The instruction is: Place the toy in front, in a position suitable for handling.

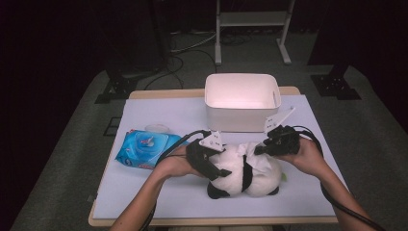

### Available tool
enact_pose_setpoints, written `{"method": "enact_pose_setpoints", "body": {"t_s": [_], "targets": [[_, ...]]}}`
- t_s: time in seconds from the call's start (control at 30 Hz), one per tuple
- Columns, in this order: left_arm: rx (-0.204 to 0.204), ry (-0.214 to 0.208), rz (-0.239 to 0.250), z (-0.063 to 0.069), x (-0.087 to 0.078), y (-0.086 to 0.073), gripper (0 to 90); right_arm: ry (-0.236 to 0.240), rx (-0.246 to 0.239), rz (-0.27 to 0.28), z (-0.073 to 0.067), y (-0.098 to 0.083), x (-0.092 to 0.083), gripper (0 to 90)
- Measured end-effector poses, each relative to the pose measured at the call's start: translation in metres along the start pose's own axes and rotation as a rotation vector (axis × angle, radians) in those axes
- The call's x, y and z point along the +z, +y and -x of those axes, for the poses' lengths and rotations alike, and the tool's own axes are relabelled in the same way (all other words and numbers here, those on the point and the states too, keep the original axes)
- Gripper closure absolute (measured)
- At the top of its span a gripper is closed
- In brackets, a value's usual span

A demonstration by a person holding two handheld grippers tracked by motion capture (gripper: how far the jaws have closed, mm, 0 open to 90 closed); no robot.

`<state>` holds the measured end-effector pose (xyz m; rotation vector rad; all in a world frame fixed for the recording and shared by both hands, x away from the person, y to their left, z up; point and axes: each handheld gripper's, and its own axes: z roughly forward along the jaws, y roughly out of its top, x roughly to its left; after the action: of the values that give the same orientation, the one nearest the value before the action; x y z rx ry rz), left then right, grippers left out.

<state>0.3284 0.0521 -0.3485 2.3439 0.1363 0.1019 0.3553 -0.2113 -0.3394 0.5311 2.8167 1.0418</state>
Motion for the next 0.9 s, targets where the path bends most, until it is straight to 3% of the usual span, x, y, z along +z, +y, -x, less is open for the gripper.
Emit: {"method": "enact_pose_setpoints", "body": {"t_s": [0.27, 0.67, 0.9], "targets": [[-0.013, -0.001, 0.001, -0.002, 0.000, -0.002, 26.0, -0.038, 0.042, 0.012, 0.007, -0.014, -0.011, 85.0], [-0.014, -0.004, 0.010, -0.001, -0.001, -0.005, 26.3, -0.048, 0.109, 0.018, 0.012, -0.045, -0.021, 85.0], [0.003, -0.009, 0.019, 0.002, -0.001, -0.005, 27.0, -0.051, 0.105, 0.008, 0.010, -0.048, -0.025, 84.9]]}}
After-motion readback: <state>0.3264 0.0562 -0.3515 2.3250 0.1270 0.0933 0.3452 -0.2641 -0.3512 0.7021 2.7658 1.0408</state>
